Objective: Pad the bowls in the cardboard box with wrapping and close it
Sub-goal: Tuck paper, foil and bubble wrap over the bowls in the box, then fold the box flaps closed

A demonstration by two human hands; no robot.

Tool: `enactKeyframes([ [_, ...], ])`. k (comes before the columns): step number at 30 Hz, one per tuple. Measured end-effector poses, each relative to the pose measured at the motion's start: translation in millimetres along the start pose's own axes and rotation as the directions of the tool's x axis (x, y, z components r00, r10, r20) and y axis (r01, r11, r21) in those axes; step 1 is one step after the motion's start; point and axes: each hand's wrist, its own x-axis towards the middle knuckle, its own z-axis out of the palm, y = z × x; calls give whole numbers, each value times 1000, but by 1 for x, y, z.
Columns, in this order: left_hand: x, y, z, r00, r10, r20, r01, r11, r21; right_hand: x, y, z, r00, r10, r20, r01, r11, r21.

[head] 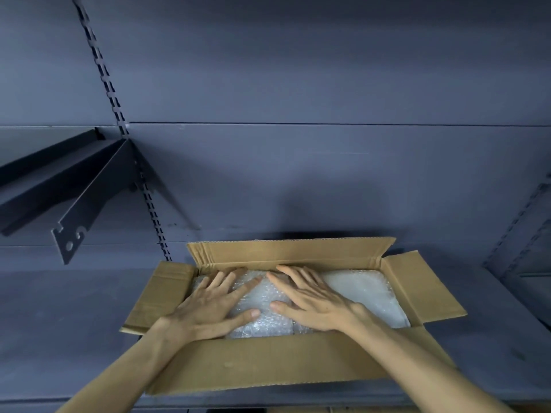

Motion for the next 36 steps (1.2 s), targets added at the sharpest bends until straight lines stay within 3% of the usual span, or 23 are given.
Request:
enactKeyframes([
  [4, -5, 8, -14, 986, 16, -164, -13, 1000, 23, -21, 10, -23, 992, 21, -126, -23, 1000, -18],
  [8, 7, 30, -33, 966, 91, -242, -88, 996, 24, -50, 32, -36, 960, 83, -269, -100, 994, -52],
  [12, 37, 71, -43, 926, 215, -310, -198, 976, 86, -89, 61, -43, 868, 232, -438, -295, 952, -79],
  [15, 64, 98, -43, 934, 224, -279, -184, 969, 165, -119, 81, -44, 760, 419, -497, -513, 856, -63],
  [20, 89, 125, -35, 955, 162, -248, -79, 947, 312, -155, 105, -48, 639, 602, -479, -680, 733, 13],
  [25, 101, 120, -30, 971, 49, -235, 19, 960, 279, -165, 112, -47, 530, 761, -375, -756, 624, 199],
  [29, 111, 111, -29, 978, -2, -209, 42, 982, 186, -164, 108, -50, 469, 816, -336, -663, 577, 476],
  [33, 117, 111, -28, 982, -21, -186, 47, 989, 140, -162, 94, -57, 437, 747, -501, -470, 665, 581],
  [34, 118, 111, -28, 983, -31, -179, 52, 992, 117, -160, 90, -59, 460, 725, -512, -382, 682, 623],
  [36, 120, 113, -29, 984, -56, -170, 66, 996, 52, -154, 80, -59, 575, 678, -458, -211, 664, 717],
])
